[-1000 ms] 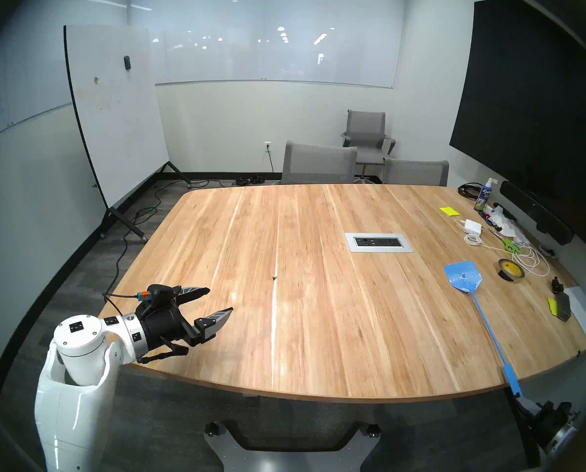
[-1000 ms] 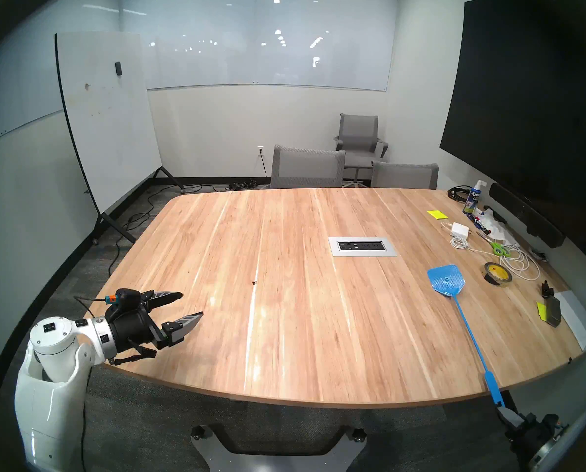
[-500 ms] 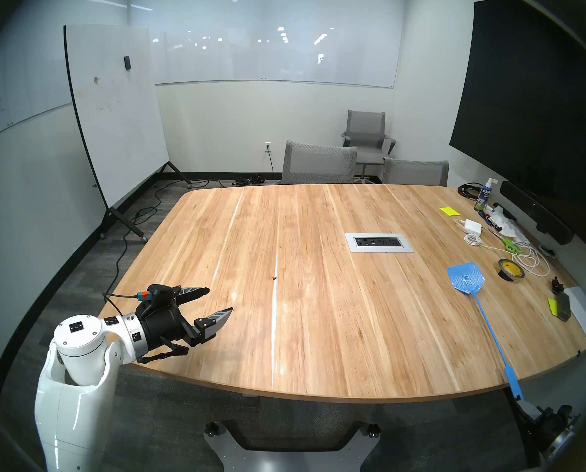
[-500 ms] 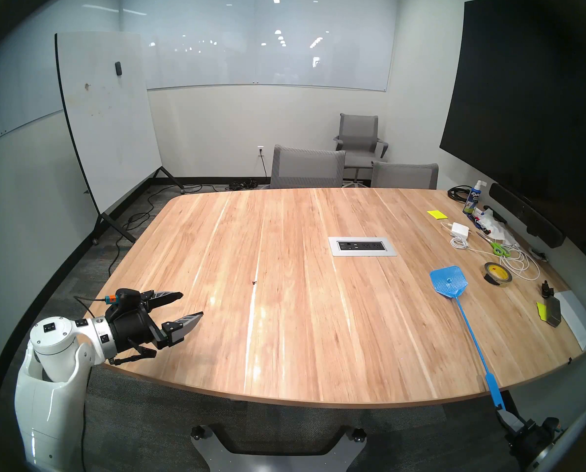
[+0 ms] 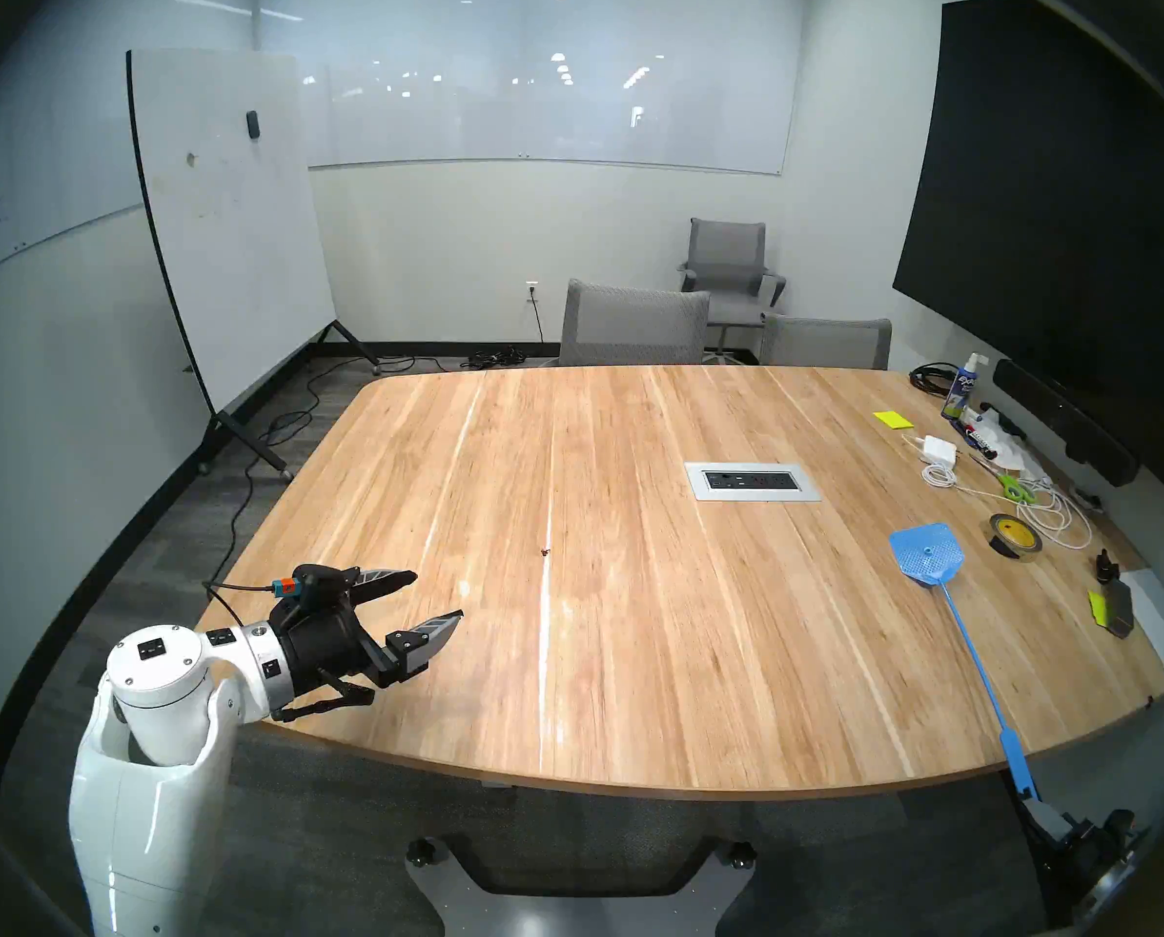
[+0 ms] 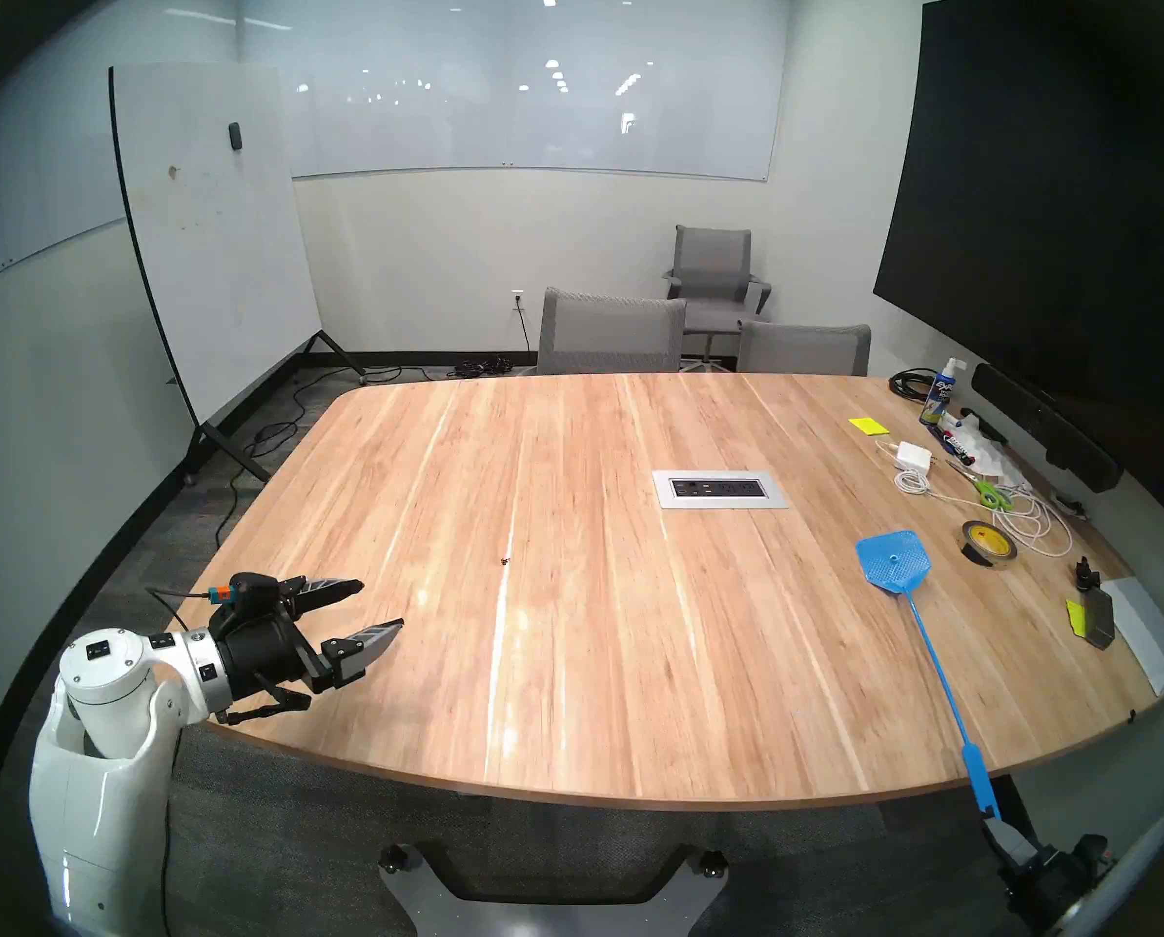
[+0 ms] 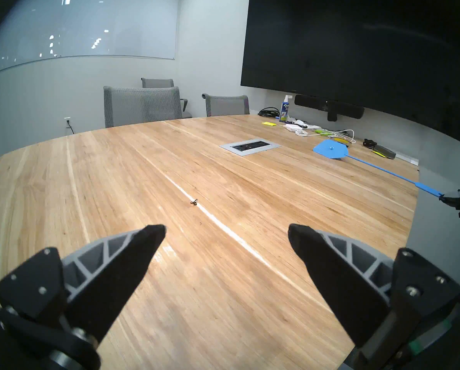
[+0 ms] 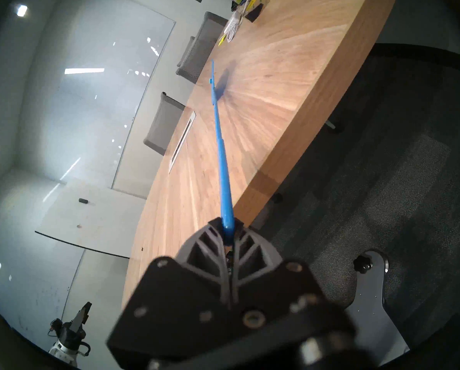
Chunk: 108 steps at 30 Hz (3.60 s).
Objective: Swat a bug on table
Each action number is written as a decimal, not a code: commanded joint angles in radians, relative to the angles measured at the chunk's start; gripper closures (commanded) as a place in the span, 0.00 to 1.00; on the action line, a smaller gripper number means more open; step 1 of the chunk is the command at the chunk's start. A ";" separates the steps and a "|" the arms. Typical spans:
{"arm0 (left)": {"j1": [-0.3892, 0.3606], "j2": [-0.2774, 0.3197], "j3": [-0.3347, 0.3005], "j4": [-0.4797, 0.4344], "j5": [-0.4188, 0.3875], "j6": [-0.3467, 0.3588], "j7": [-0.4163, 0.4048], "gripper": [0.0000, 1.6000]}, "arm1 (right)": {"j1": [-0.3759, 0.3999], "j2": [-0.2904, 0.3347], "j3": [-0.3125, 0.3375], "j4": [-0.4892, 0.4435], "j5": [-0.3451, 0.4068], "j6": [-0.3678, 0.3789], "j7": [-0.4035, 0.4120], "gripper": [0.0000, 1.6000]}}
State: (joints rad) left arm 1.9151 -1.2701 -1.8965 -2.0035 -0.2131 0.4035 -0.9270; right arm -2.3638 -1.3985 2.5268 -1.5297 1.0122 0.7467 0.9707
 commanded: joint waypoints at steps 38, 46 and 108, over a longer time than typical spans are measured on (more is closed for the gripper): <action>-0.002 -0.002 -0.002 -0.016 0.003 0.003 -0.005 0.00 | 0.056 -0.049 -0.018 -0.099 0.013 0.002 0.032 1.00; -0.003 -0.002 -0.002 -0.015 0.004 0.003 -0.006 0.00 | 0.098 -0.072 -0.051 -0.145 0.005 0.010 -0.029 1.00; -0.005 -0.008 -0.004 -0.015 0.009 0.003 -0.011 0.00 | 0.409 -0.250 -0.245 -0.422 0.081 0.079 -0.450 1.00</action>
State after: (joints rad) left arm 1.9114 -1.2792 -1.9009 -2.0032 -0.2031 0.4046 -0.9369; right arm -2.0108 -1.6464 2.2877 -1.9254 1.0648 0.8194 0.5300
